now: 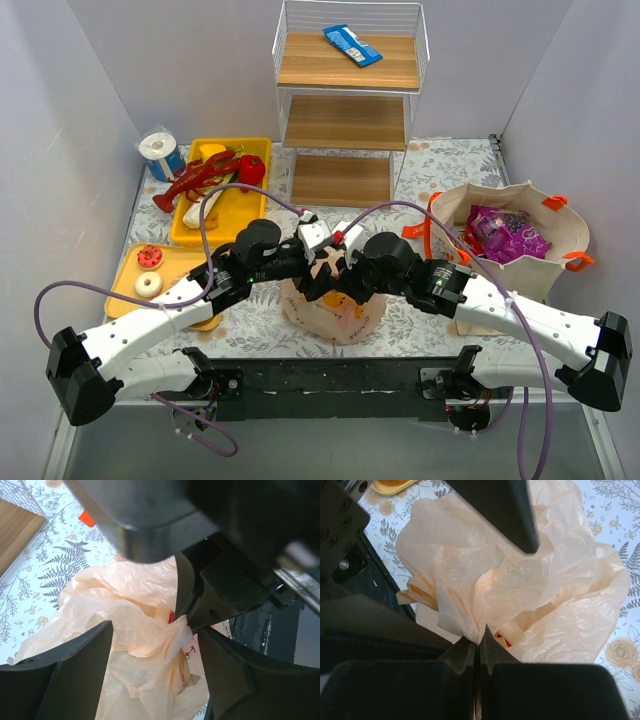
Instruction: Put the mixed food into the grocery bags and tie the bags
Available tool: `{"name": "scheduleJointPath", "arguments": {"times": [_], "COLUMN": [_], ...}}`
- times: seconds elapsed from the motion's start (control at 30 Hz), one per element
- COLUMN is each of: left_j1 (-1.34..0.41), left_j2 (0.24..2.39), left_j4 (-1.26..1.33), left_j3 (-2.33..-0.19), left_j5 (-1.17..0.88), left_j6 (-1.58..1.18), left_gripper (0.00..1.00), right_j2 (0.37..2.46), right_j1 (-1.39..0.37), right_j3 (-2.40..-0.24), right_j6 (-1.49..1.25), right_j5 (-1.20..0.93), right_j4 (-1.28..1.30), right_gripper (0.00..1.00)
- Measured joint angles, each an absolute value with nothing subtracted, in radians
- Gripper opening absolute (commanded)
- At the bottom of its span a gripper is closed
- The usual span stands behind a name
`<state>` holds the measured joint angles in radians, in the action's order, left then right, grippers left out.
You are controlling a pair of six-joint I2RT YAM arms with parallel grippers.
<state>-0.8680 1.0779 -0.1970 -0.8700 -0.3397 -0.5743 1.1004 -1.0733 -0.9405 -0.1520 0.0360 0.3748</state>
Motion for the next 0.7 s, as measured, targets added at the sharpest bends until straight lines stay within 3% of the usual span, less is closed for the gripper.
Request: {"name": "scheduleJointPath", "arguments": {"times": [0.03, 0.1, 0.33, 0.4, 0.47, 0.5, 0.6, 0.7], "left_j1": [-0.868, -0.874, -0.892, -0.895, -0.895, -0.894, -0.891, -0.89], "left_j2": [1.078, 1.079, 1.09, 1.091, 1.092, 1.09, 1.083, 1.072], "left_j4": [-0.199, -0.2, -0.181, -0.181, -0.18, -0.178, -0.174, -0.171], "left_j3": [-0.872, -0.878, -0.886, -0.886, -0.886, -0.886, -0.881, -0.875], "left_j5": [-0.34, -0.347, -0.417, -0.429, -0.437, -0.44, -0.439, -0.459], "left_j6": [-0.572, -0.57, -0.566, -0.567, -0.57, -0.57, -0.58, -0.592], "left_gripper": [0.52, 0.45, 0.33, 0.4, 0.55, 0.58, 0.59, 0.52], "right_j2": [1.1, 1.098, 1.054, 1.036, 1.017, 1.01, 0.985, 0.972], "right_j1": [-1.073, -1.068, -1.062, -1.061, -1.061, -1.061, -1.064, -1.065], "right_j3": [-0.944, -0.952, -0.953, -0.953, -0.952, -0.952, -0.951, -0.951], "right_j6": [-0.147, -0.136, -0.093, -0.079, -0.069, -0.065, -0.055, -0.047], "right_j5": [0.031, 0.023, -0.007, -0.018, -0.029, -0.033, -0.066, -0.093], "right_j4": [0.383, 0.395, 0.424, 0.429, 0.435, 0.438, 0.449, 0.449], "right_gripper": [0.01, 0.01, 0.01, 0.01, 0.01, 0.01, 0.01, 0.01]}}
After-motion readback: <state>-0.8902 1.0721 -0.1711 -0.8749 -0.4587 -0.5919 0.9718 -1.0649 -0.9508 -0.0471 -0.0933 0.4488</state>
